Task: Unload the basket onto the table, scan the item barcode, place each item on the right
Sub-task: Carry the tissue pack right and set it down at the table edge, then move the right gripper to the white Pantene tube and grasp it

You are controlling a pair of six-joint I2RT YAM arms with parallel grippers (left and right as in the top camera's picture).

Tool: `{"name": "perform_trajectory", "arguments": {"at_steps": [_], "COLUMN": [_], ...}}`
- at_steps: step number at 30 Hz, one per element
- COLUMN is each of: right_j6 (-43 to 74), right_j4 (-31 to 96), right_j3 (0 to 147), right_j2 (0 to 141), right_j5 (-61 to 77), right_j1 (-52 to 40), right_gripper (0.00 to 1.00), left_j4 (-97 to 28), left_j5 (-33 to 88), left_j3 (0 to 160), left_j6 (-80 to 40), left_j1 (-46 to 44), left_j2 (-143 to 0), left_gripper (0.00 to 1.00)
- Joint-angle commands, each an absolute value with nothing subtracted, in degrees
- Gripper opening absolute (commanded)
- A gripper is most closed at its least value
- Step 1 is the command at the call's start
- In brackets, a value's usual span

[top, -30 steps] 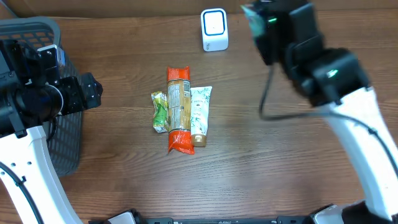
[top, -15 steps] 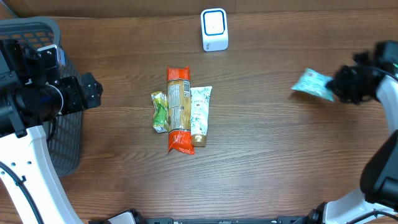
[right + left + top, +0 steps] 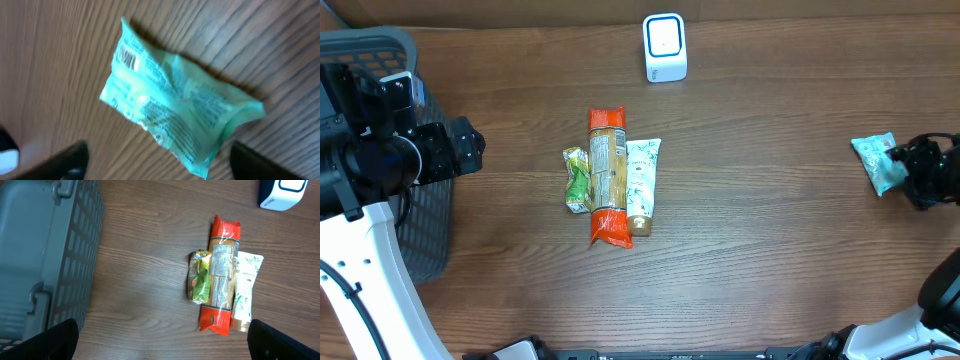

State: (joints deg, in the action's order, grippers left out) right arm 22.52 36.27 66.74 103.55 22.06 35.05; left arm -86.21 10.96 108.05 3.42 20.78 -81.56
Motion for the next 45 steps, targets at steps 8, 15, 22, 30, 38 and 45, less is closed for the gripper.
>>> {"name": "perform_trajectory", "arguments": {"at_steps": [8,15,22,30,38,45], "right_j6": [17.04,16.12,15.14,15.14,16.03,19.46], "right_j4": [39.92,42.54,45.54,41.58,37.04,29.85], "right_j3": [69.84,69.89,69.73,69.6,69.6,69.6], "right_j2": [96.25,84.58,80.77,82.85,88.47,96.44], "right_j5": [41.52,40.56,39.51,37.39,36.05,36.05], "right_j1": [33.56,28.08,17.04,4.05,-4.89,-13.5], "right_gripper": [1.0,1.0,1.0,1.0,0.98,0.92], "left_j4": [-86.32,-86.32,-86.32,-86.32,-86.32,-86.32], "left_j5": [11.46,11.46,11.46,11.46,11.46,11.46], "left_j3": [108.42,108.42,108.42,108.42,108.42,108.42], "left_j6": [4.51,4.54,4.51,4.51,4.51,4.51], "left_j1": [20.99,20.97,20.97,20.97,20.97,20.97], "left_j2": [-81.76,-81.76,-81.76,-81.76,-81.76,-81.76], "left_gripper": [1.0,1.0,1.0,0.99,0.99,1.0]}}
